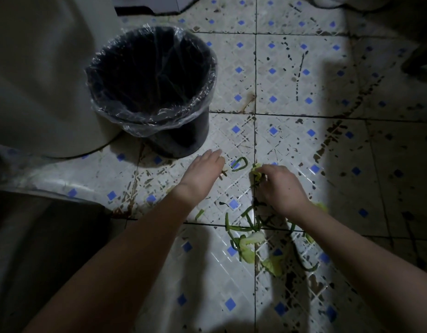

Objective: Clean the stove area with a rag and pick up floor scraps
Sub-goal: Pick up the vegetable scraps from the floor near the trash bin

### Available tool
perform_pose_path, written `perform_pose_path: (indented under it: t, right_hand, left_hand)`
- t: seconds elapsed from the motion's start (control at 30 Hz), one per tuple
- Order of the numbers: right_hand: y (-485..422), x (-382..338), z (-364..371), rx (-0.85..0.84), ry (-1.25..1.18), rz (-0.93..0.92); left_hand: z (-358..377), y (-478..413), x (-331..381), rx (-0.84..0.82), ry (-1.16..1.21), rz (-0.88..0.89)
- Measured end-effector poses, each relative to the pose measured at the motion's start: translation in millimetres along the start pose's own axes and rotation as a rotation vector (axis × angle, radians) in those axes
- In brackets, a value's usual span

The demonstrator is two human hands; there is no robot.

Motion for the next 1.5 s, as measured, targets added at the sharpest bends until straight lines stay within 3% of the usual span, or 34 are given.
perform_pose_path:
  t: [0.23, 0.57, 0.8, 1.3, 1.5]
  right_hand:
    - [-5.6, 7.9, 1.7, 0.015, 0.007, 0.024]
    - [-15.8, -1.6, 19.3, -0.144, 0.197, -0.039]
    - [-7.1, -1.1, 22.2, -0.099, 0.155, -0.072]
    - [-27.0, -46.0, 18.7, -0.045, 0.071, -0.085]
    - [-26.5, -46.0, 28.9, -0.109, 0.226, -0.109]
  left_hand:
    - [1.7, -4.8, 2.2, 0.054, 0.124, -0.035]
    - [3.9, 4.0, -0.7, 0.150, 0.147, -0.048]
    - [-2.1, 14.5, -1.0, 0.240, 0.156, -0.056]
    - [-9.1, 46.0, -7.9, 0.230, 0.234, -0.087]
    - [-14.4, 57.5, -12.0, 0.235, 0.224, -0.120]
Point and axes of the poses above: each hand's wrist, its own y-axis away from the middle knuckle, its own z-axis out of the palm, x = y × z, the point moved 1 cm from there along -y, towards the middle knuckle, and after that the axes turned 13 degrees about z, right-handed, at the moved point
